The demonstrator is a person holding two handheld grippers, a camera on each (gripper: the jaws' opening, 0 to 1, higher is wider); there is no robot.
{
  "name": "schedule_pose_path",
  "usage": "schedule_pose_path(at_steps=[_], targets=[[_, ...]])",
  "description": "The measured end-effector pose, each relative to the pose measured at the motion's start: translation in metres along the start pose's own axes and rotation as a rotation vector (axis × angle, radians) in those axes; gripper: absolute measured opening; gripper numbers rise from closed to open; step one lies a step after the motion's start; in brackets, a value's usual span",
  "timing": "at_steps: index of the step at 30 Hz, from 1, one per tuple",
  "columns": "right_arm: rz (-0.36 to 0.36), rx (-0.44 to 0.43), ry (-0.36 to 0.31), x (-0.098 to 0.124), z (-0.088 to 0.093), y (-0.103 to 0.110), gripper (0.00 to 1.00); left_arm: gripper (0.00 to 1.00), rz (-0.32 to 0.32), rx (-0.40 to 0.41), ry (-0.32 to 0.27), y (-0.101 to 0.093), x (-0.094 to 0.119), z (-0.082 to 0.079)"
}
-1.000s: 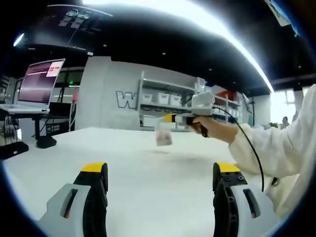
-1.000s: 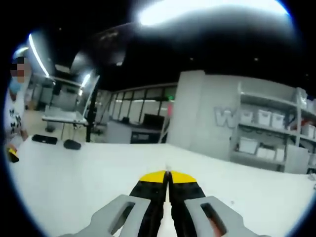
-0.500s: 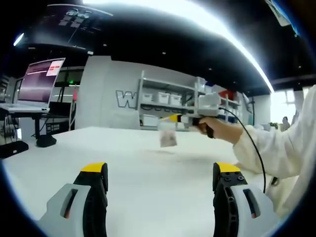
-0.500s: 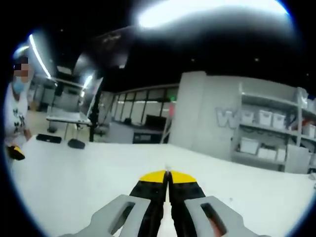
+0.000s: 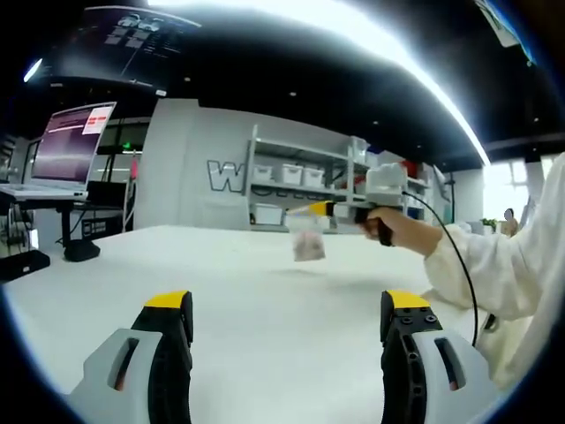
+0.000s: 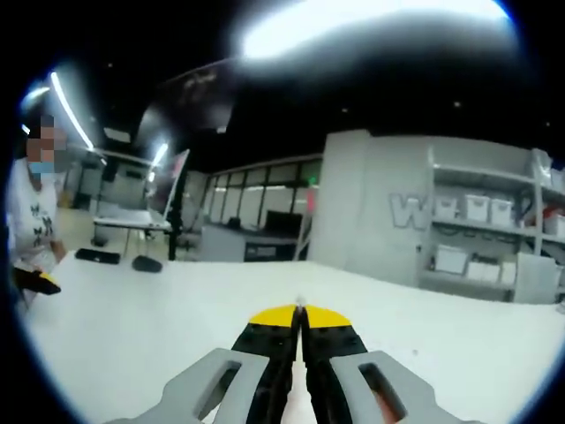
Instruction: Open the resealable bag by pulling the two sides of the seal apart until the entire bag opening is separated and visibly accessible.
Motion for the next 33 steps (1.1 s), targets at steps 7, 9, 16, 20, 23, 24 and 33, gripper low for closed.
schedule_pose_path(at_steps=[7,9,16,20,23,24,33], targets=[[-0.024,0.007,-0.005,0.010,-0.002,0.007,0.00,0.86,-0.001,0.002,0.003,0.000,0.000,0.002],[-0.033,0.011,-0.006,0.013,-0.003,0.011,0.00,0.86,-0.001,0.002,0.003,-0.001,0.000,0.002],[-0.049,0.025,-0.006,0.023,-0.004,0.016,0.00,0.86,-0.001,0.001,0.000,-0.002,0.000,0.000],[-0.053,0.034,-0.006,0.028,-0.005,0.018,0.00,0.86,0.001,-0.002,0.002,-0.003,0.000,0.000],[-0.057,0.034,-0.008,0.032,-0.005,0.019,0.00,0.86,0.005,-0.005,-0.001,-0.004,0.000,-0.001],[-0.059,0.036,-0.007,0.033,-0.005,0.020,0.00,0.86,0.005,-0.006,-0.001,-0.004,0.000,-0.001],[-0.069,0.053,-0.006,0.042,-0.006,0.024,0.00,0.86,0.006,-0.013,-0.004,-0.004,0.000,-0.003]])
Point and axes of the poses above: the point that each gripper's makers call its tool centre point, and the gripper's own axes: x roughly backward along the fingers, y roughly to its left, z roughly out of its underside, the point moved 1 cm from there along x, roughly backward along the fingers, and after that the axes turned 5 degrees about -z, right-handed, at the moved point
